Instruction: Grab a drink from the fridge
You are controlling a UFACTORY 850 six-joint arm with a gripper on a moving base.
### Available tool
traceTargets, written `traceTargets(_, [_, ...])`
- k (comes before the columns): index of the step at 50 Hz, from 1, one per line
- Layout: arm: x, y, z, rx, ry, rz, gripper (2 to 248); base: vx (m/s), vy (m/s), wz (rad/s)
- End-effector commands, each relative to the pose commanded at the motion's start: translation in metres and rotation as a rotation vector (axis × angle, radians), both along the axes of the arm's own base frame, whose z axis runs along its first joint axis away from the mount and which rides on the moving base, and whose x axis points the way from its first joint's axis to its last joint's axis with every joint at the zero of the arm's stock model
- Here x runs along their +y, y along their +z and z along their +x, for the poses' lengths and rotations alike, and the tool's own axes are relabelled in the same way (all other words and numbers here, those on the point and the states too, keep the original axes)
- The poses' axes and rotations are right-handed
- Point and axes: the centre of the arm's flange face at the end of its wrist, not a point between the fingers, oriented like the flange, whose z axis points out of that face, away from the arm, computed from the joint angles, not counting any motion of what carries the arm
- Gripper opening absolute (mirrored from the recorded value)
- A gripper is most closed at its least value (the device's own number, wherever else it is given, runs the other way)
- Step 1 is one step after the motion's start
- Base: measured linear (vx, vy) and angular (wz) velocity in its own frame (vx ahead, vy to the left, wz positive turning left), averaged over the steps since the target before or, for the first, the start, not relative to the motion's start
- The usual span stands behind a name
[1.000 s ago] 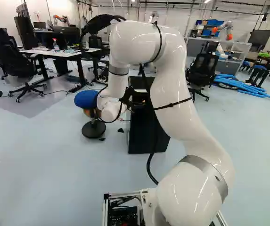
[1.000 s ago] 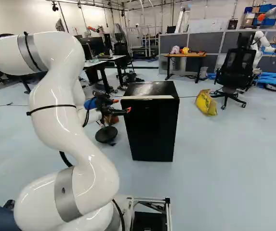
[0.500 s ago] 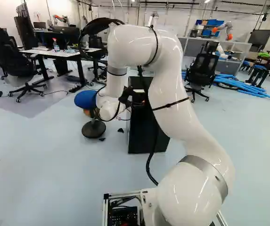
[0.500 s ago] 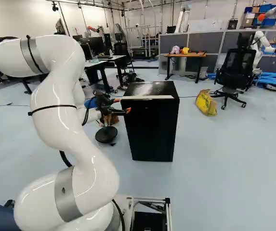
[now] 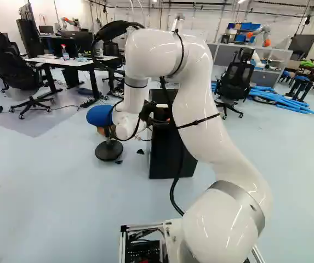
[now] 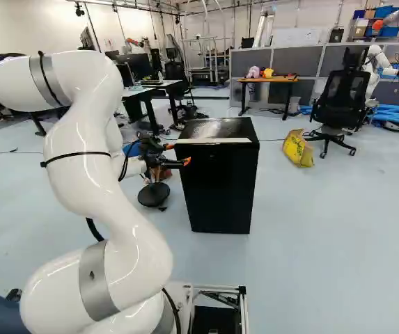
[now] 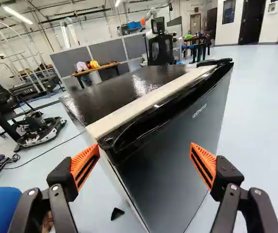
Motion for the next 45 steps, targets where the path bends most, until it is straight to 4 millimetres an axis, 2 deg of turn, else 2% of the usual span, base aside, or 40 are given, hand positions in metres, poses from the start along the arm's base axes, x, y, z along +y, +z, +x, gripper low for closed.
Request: traceTargets(45, [-0.001, -0.002, -0.011, 0.014, -0.081, 0.016, 247, 0.0, 0.0, -0.001])
